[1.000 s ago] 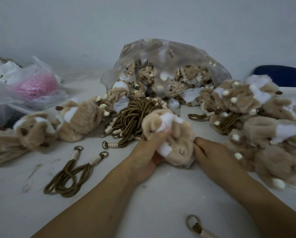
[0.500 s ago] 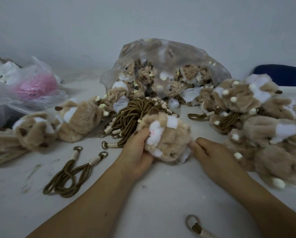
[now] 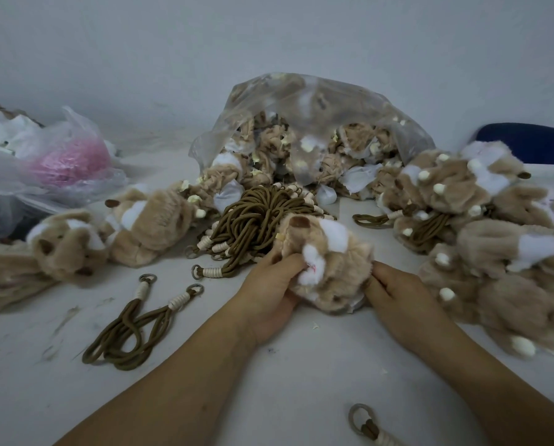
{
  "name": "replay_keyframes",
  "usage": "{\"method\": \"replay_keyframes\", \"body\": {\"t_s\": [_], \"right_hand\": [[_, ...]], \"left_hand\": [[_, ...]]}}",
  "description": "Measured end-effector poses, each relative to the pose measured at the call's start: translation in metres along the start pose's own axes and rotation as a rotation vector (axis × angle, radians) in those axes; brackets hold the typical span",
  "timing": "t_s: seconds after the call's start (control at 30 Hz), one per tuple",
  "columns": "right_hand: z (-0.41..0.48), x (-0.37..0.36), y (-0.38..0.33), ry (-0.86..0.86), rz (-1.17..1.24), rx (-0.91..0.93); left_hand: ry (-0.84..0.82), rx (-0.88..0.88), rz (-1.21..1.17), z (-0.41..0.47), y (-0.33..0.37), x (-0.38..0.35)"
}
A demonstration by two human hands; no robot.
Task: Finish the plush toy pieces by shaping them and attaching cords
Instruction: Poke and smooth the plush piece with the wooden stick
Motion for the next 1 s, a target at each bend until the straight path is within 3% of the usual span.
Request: {"method": "replay_keyframes", "body": {"t_s": [0.3,0.6,0.73,0.87,1.0], "right_hand": [[0.0,0.004,-0.008,-0.055,0.104,0.057],[-0.003,0.001,-0.009,-0.011,0.108,0.086],[0.0,0.0,-0.004,0.018,0.085,0.043],[0.001,0.002,-0.002,0.015,0.116,0.042],[0.005,0.01,-0.005,-0.049,-0.072,0.076]], "left_hand": [[-0.039,0.018,-0.239,0.0,0.01,0.003],[-0.013,0.035,0.079,-0.003,0.001,-0.004],[0.01,0.078,0.061,-0.002,0.003,-0.004],[0.005,0.116,-0.106,0.001,0.005,0.001],[0.055,0.072,-0.143,0.006,0.006,0.009]]}}
Point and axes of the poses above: each hand's wrist, its own z-axis towards the middle knuckle, its own x-axis out of the back of the hand, y = z × x, the point moved 3 cm from there along z, towards the middle knuckle, and after that the axes turned 13 degrees about z, right-handed, at the moved point
